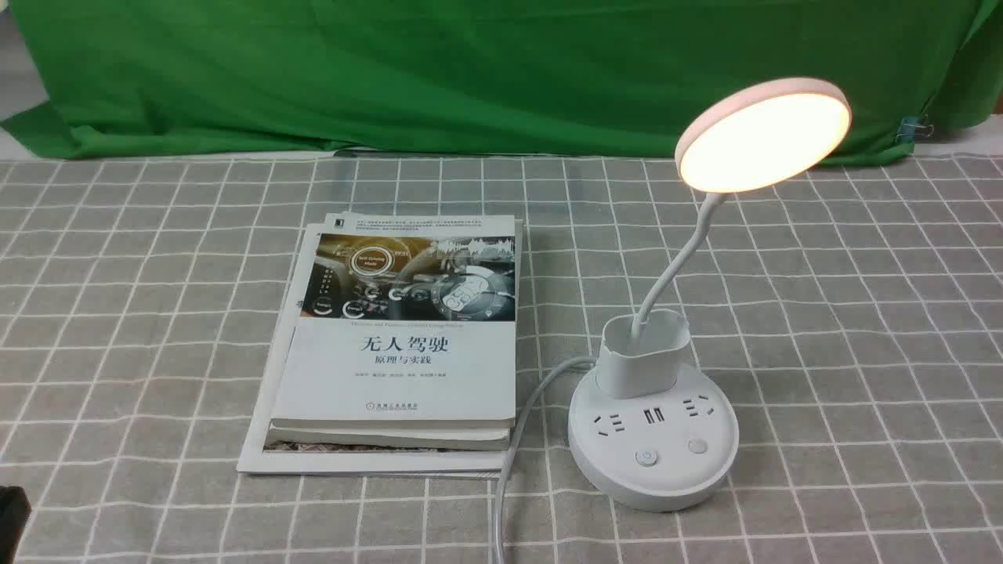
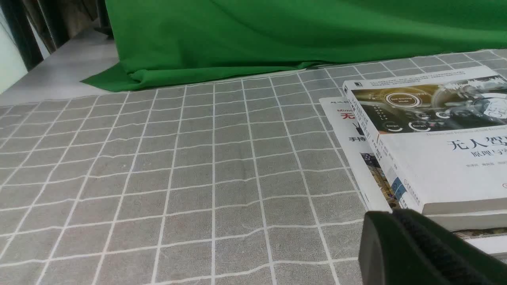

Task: Turn off the desk lamp on the grey coffee tablecloth by hand.
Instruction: 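Press the power button on the lamp base to turn the lamp off with the right gripper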

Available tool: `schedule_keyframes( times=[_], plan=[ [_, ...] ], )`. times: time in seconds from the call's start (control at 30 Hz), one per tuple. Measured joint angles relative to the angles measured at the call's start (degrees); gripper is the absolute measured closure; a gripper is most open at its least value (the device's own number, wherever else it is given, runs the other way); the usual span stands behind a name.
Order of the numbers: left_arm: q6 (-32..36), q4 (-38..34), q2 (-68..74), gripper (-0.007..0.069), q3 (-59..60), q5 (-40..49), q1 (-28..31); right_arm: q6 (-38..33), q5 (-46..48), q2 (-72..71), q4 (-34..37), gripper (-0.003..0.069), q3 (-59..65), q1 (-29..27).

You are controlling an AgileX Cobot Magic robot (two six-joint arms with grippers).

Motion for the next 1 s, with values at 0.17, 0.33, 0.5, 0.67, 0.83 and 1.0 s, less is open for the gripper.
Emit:
schedule_keyframes(
  times=[0.17,0.33,0.5,0.67,0.83,1.0],
  plan=[
    [0.0,0.0,0.0,0.0624,0.0,0.0,0.0,0.45,-0.07,0.0,0.0,0.0421,0.0,0.0],
    [0.0,0.0,0.0,0.0624,0.0,0.0,0.0,1.36,-0.07,0.0,0.0,0.0421,0.0,0.0],
    [0.0,0.0,0.0,0.0624,0.0,0.0,0.0,0.52,-0.07,0.0,0.0,0.0421,0.0,0.0],
    [0.0,0.0,0.0,0.0624,0.0,0.0,0.0,-0.04,4.68,0.0,0.0,0.0421,0.0,0.0],
    [0.0,0.0,0.0,0.0624,0.0,0.0,0.0,-0.1,7.14,0.0,0.0,0.0421,0.0,0.0],
    [0.0,0.0,0.0,0.0624,0.0,0.0,0.0,-0.1,3.68,0.0,0.0,0.0418,0.0,0.0]
  ],
)
